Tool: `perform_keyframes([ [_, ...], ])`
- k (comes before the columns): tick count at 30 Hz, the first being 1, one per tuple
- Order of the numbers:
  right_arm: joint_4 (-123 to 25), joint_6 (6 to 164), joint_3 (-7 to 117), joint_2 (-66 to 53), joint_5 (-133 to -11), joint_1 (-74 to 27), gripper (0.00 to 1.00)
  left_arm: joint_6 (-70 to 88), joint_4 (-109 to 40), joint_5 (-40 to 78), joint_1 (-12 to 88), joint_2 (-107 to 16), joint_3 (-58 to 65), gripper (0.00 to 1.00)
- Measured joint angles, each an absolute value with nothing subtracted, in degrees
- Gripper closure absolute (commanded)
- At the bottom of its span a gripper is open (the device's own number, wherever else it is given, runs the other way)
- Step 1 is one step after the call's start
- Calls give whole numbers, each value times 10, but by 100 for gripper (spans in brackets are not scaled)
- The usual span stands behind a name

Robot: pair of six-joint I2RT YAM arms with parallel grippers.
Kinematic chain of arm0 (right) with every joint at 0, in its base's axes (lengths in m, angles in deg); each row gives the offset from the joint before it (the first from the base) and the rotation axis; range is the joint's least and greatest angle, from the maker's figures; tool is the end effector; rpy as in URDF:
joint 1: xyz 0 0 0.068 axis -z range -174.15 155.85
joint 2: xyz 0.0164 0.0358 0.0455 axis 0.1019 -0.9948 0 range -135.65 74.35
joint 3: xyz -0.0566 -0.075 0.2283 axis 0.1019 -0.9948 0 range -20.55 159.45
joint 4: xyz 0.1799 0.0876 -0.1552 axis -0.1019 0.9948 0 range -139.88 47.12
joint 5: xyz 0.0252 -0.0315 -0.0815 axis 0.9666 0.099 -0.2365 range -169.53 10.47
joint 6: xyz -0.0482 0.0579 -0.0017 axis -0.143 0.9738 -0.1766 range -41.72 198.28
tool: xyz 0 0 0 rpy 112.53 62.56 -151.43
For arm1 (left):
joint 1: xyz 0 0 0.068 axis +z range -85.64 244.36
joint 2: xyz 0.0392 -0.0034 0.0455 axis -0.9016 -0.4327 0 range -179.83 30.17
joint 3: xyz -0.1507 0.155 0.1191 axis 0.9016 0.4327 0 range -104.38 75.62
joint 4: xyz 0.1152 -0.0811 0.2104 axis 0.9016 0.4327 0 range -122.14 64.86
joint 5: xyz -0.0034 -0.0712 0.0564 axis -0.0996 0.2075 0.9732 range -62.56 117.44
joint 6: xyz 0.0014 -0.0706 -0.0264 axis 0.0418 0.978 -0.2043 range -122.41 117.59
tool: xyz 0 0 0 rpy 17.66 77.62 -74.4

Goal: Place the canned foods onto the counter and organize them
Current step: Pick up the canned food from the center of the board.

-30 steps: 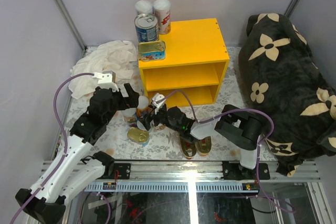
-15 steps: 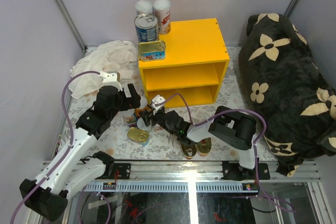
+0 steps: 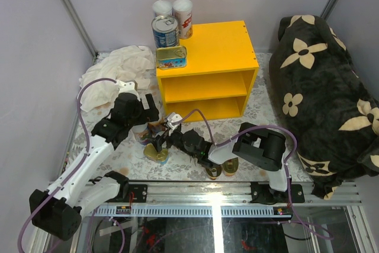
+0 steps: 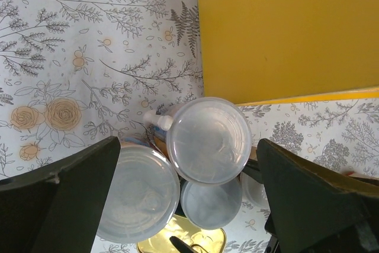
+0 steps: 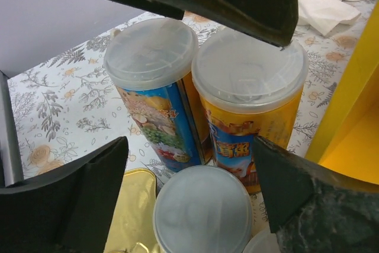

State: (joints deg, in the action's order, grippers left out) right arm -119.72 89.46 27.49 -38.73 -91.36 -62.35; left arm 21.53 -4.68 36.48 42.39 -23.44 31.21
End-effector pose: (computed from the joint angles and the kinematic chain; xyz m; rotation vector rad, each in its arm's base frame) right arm 0.1617 0.3690 0.1542 -0.5886 1.4508 0.9564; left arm 0.2187 -0.0775 0.2440 -0.1258 2.2113 -0.2726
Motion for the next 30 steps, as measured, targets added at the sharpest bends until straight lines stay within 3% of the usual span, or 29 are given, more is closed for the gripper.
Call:
perform_keyframes([
  [5, -1197, 880, 277, -388, -939, -624, 3, 216, -47, 359, 436, -247, 304, 5],
  [14, -1175, 855, 309, -395, -969, -619, 11, 216, -46, 349, 470, -254, 303, 6],
  [30, -1114, 847, 392, -446, -970, -594, 2, 207, -37, 364, 484, -254, 303, 6],
])
